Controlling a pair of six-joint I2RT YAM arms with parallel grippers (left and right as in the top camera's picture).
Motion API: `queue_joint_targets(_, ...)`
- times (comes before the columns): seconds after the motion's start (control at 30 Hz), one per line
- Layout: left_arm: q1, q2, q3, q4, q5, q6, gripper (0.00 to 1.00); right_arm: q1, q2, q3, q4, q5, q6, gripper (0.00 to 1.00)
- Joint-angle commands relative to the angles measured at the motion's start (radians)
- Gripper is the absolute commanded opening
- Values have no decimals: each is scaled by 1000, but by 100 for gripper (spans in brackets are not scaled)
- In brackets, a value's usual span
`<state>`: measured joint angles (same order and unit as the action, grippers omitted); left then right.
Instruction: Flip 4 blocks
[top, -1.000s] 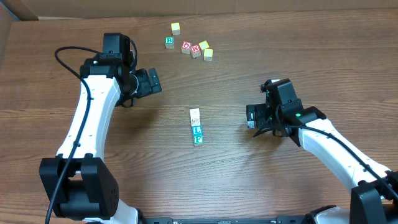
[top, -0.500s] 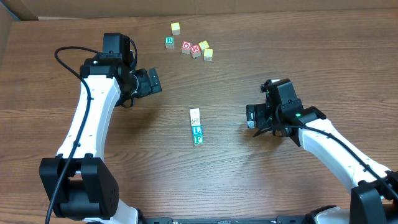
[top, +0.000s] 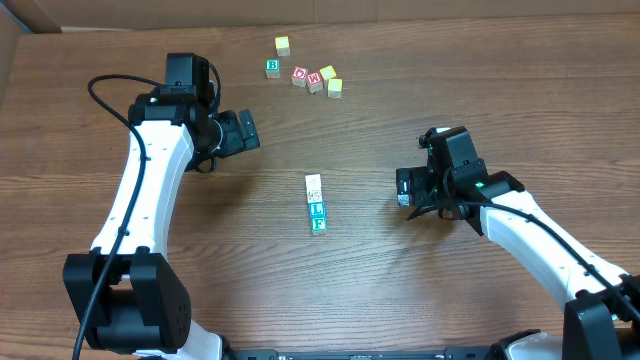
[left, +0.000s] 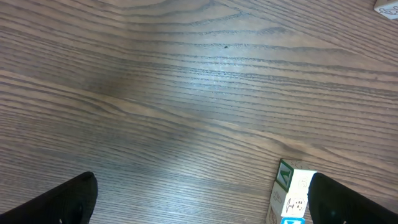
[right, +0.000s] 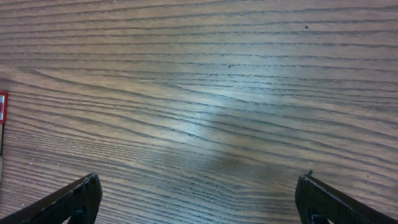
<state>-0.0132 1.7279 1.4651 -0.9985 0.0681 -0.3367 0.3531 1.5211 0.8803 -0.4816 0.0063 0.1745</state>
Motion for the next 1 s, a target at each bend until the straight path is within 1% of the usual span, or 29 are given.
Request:
queue_joint_targets(0.0,-8,2,0,4,3,19,100,-6,-16,5,8,-8,-15,100)
queue_joint_targets(0.77,-8,2,0,4,3,19,99,-6,-11,5,7,-8,-15,100)
queue_joint_targets(0.97,-8,2,0,4,3,19,100,-6,-74,5,7,-8,-15,100)
